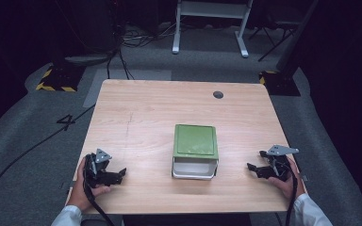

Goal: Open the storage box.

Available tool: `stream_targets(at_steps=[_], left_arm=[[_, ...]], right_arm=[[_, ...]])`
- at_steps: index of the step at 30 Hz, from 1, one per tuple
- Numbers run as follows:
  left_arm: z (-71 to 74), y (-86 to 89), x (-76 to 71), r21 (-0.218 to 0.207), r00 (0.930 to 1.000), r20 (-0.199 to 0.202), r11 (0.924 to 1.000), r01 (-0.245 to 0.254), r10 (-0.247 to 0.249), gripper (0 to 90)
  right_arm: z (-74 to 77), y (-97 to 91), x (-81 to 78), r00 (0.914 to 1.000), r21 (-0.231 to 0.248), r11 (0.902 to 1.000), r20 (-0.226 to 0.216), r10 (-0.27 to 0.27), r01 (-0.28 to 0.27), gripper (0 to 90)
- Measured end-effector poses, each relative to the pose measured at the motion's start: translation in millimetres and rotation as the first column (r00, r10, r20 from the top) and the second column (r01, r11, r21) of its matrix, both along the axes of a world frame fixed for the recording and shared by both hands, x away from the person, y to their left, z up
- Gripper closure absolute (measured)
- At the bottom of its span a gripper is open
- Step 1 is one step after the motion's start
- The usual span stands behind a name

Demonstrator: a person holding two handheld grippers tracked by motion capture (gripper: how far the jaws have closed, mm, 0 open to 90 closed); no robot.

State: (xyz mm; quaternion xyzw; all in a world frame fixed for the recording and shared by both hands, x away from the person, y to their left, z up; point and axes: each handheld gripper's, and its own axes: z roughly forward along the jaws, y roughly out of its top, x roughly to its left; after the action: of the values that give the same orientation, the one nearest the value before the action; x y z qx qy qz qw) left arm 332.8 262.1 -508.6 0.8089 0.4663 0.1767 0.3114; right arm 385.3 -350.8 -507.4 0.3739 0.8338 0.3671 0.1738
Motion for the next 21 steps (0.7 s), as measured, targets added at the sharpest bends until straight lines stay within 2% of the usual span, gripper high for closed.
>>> stream_targets(at_steps=[1,2,3,5,6,7,8,10,11,12,13,14,15,16,17,18,19,20,21], left_arm=[[0.0,0.0,0.0,0.000,1.0000,0.000,1.0000,0.000,0.000,0.5],[0.0,1.9,2.5,0.000,0.9991,0.004,0.9991,0.041,-0.041,0.5],[0.6,2.0,3.6,0.009,0.9983,0.000,0.9982,0.059,-0.059,0.5],[2.4,0.1,4.8,0.022,0.9969,-0.001,0.9967,0.078,-0.078,0.9],[2.4,0.1,4.8,0.022,0.9969,-0.001,0.9967,0.078,-0.078,4.0],[5.3,-2.6,4.5,0.016,0.9932,0.009,0.9931,0.116,-0.116,10.9],[7.1,-5.1,4.0,0.027,0.9898,0.014,0.9896,0.141,-0.142,18.6],[8.5,-8.8,2.7,0.033,0.9875,0.015,0.9871,0.156,-0.157,20.3],[10.7,-11.8,1.5,0.032,0.9846,0.019,0.9844,0.173,-0.174,16.3],[13.5,-14.6,-0.2,0.018,0.9808,0.024,0.9810,0.193,-0.194,16.3],[19.9,-21.6,-4.2,-0.015,0.9729,0.041,0.9735,0.228,-0.228,20.3],[19.9,-21.6,-4.2,-0.015,0.9729,0.041,0.9735,0.228,-0.228,20.0],[23.6,-25.7,-6.0,-0.018,0.9691,0.048,0.9699,0.243,-0.242,20.0],[27.5,-30.4,-8.1,-0.025,0.9643,0.059,0.9653,0.260,-0.258,20.3],[35.5,-41.6,-12.2,-0.024,0.9490,0.082,0.9514,0.307,-0.304,22.4],[38.3,-48.5,-14.3,-0.022,0.9427,0.088,0.9455,0.325,-0.322,23.9],[38.3,-48.5,-14.3,-0.022,0.9427,0.088,0.9455,0.325,-0.322,23.9],[42.7,-62.2,-17.8,-0.009,0.9247,0.094,0.9284,0.371,-0.369,23.9],[44.4,-68.6,-19.7,-0.003,0.9169,0.094,0.9208,0.390,-0.388,23.9]], right_arm=[[0.0,0.0,0.0,1.0000,0.000,1.0000,0.000,0.000,0.000,15.0],[0.0,0.0,0.0,1.0000,0.000,1.0000,0.000,0.000,0.000,15.0],[0.0,0.0,0.0,1.0000,0.000,1.0000,0.000,0.000,0.000,15.0],[0.0,0.0,0.0,1.0000,0.000,1.0000,0.000,0.000,0.000,15.0],[0.0,0.0,0.0,1.0000,0.000,1.0000,0.000,0.000,0.000,15.0],[0.0,0.0,0.0,1.0000,0.000,1.0000,0.000,0.000,0.000,15.0],[0.0,0.0,0.0,1.0000,0.000,1.0000,0.000,0.000,0.000,15.0],[0.0,0.0,0.1,1.0000,0.000,1.0000,0.000,0.000,0.000,15.0],[0.0,0.0,0.0,1.0000,0.000,1.0000,0.000,0.000,0.000,15.0],[0.0,0.0,0.0,1.0000,0.000,1.0000,0.000,0.000,0.000,15.0],[0.0,0.0,0.0,1.0000,0.000,1.0000,0.000,0.000,0.000,15.0],[0.0,0.0,0.0,1.0000,0.000,1.0000,0.000,0.000,0.000,15.0],[0.0,0.0,0.0,1.0000,0.000,1.0000,0.000,0.000,0.000,15.0],[0.0,0.0,0.0,1.0000,0.000,1.0000,0.000,0.000,0.000,15.0],[0.0,0.0,0.0,1.0000,0.000,1.0000,0.000,0.000,0.000,15.0],[0.0,0.0,0.0,1.0000,0.000,1.0000,0.000,0.000,0.000,15.0],[0.0,0.0,0.0,1.0000,0.000,1.0000,0.000,0.000,0.000,15.0],[0.0,0.0,0.0,1.0000,0.000,1.0000,0.000,0.000,0.000,15.0],[0.0,0.0,0.0,1.0000,0.000,1.0000,0.000,0.000,0.000,15.0]])
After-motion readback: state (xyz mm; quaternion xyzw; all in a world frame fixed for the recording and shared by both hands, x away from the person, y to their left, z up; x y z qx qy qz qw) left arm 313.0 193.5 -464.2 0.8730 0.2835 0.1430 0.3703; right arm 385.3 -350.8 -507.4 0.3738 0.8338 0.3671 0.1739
